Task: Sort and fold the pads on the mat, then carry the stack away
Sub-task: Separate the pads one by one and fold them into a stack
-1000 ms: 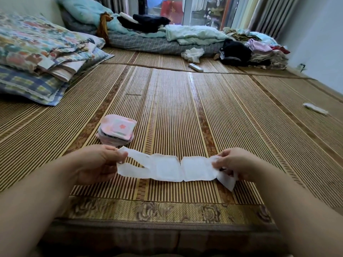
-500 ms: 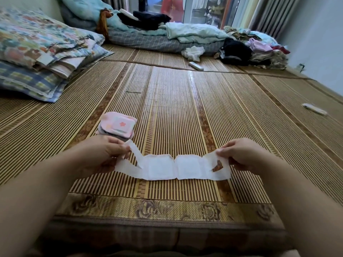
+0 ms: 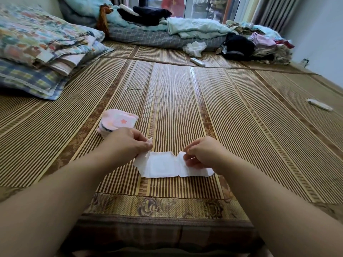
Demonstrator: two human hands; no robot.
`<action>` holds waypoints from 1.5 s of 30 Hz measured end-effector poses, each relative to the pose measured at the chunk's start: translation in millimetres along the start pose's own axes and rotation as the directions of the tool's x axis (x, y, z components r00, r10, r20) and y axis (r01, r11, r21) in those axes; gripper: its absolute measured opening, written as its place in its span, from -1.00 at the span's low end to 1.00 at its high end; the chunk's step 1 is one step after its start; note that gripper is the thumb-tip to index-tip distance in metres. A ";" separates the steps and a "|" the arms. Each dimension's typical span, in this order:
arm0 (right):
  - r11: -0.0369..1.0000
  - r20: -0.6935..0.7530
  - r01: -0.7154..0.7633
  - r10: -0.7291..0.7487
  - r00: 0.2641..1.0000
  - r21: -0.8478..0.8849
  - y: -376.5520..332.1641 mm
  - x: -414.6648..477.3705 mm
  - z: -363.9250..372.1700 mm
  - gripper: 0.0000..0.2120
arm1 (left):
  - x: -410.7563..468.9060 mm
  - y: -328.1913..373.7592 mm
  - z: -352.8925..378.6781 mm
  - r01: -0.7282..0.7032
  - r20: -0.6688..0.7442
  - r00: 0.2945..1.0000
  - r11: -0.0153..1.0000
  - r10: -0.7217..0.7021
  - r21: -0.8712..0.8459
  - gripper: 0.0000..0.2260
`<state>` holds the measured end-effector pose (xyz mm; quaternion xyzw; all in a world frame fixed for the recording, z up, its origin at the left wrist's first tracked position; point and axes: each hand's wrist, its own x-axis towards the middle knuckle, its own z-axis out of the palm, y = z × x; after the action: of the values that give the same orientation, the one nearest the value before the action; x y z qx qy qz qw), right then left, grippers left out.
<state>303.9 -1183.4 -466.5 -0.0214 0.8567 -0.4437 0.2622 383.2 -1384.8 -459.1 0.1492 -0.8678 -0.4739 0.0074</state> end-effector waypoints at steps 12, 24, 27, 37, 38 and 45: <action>0.804 -0.134 0.144 -0.267 0.954 -0.576 15.4 4.7 13.6 -0.48 | 1.5 9.8 16.7 0.001 0.068 0.998 0.999 0.002 -0.049 -0.86; 0.953 -0.187 0.109 -0.167 0.968 -0.283 25.3 -6.0 -34.8 -0.85 | 19.7 19.2 68.7 0.057 0.156 0.982 0.954 -0.106 0.293 -0.77; 0.958 -0.199 0.084 -0.142 0.970 -0.275 29.7 -6.9 -44.5 -0.85 | 24.8 20.1 57.4 0.035 0.088 0.994 0.947 -0.066 0.321 -0.79; 0.884 -0.168 -0.043 -0.041 0.985 -0.465 42.5 0.3 -31.8 -0.73 | 21.1 -7.5 16.9 0.191 0.108 0.946 0.792 -0.307 0.580 -0.50; 0.873 -0.174 -0.068 -0.019 0.985 -0.483 41.4 1.0 -29.1 -0.72 | 19.4 -8.5 19.3 0.191 0.104 0.949 0.806 -0.297 0.560 -0.49; 0.858 -0.142 -0.172 0.117 0.983 -0.485 31.9 3.6 -25.5 -0.79 | 9.8 -16.6 22.3 0.153 0.066 0.977 0.877 -0.204 0.456 -0.85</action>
<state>295.1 -1146.0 -480.7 0.0006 0.9537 -0.1890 0.2341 374.5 -1377.6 -486.3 0.1997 -0.9350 -0.2675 -0.1196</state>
